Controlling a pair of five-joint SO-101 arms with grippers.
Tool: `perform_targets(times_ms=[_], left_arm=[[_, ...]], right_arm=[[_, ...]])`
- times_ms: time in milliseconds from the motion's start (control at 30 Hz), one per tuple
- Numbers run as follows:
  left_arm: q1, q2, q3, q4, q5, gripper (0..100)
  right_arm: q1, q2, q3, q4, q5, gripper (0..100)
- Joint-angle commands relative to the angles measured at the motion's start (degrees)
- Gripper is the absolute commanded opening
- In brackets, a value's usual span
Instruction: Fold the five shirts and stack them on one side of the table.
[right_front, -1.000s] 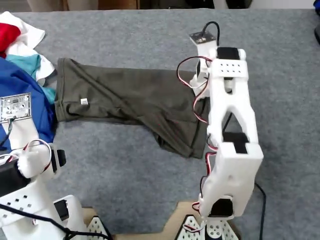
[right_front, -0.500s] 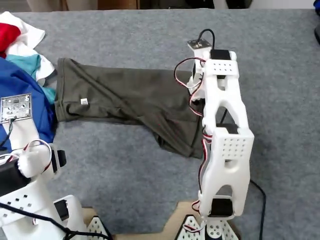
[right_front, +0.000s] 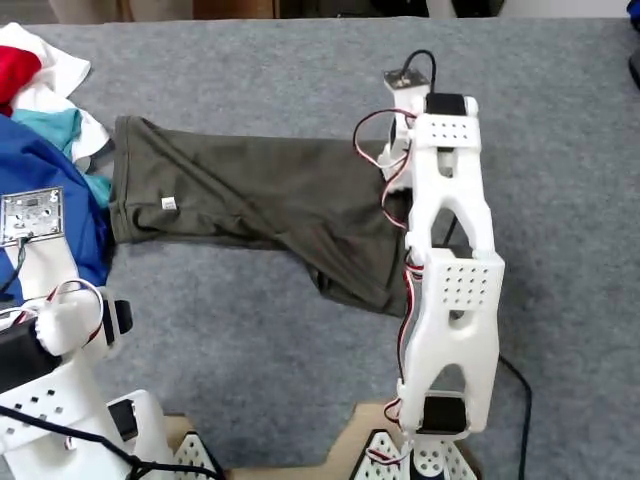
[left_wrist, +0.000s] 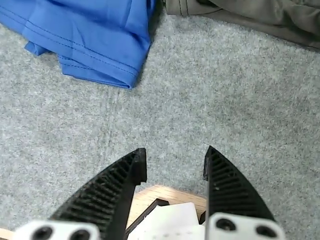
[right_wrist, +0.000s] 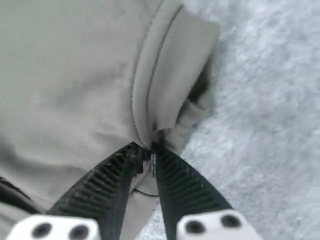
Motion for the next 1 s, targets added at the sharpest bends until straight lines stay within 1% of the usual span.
perform_targets(times_ms=[0, 300, 600, 667, 833, 900, 967], left_arm=[[-0.7, -0.4, -0.2, 0.4, -0.2, 20], [-0.7, -0.4, -0.2, 0.4, -0.3, 20], [-0.7, -0.4, -0.2, 0.4, -0.4, 20], [-0.7, -0.4, -0.2, 0.4, -0.4, 20], [-0.7, -0.4, -0.2, 0.4, -0.4, 20], [-0.7, -0.4, -0.2, 0.4, -0.4, 20], [-0.7, -0.4, -0.2, 0.4, -0.4, 20]], right_arm=[[1.7, -0.2, -4.8, 0.4, 0.0, 1.0], [4.8, -0.2, -9.6, 0.0, 0.1, 0.6], [5.0, -0.1, -12.8, 0.0, 4.6, 0.9], [4.5, -0.1, -12.7, 0.4, 6.2, 3.7], [4.2, -0.4, -13.1, 4.0, 9.4, 16.4], [4.1, -0.6, -13.2, 6.3, 12.5, 17.5], [3.6, -0.7, -14.3, 10.4, 15.6, 16.5]])
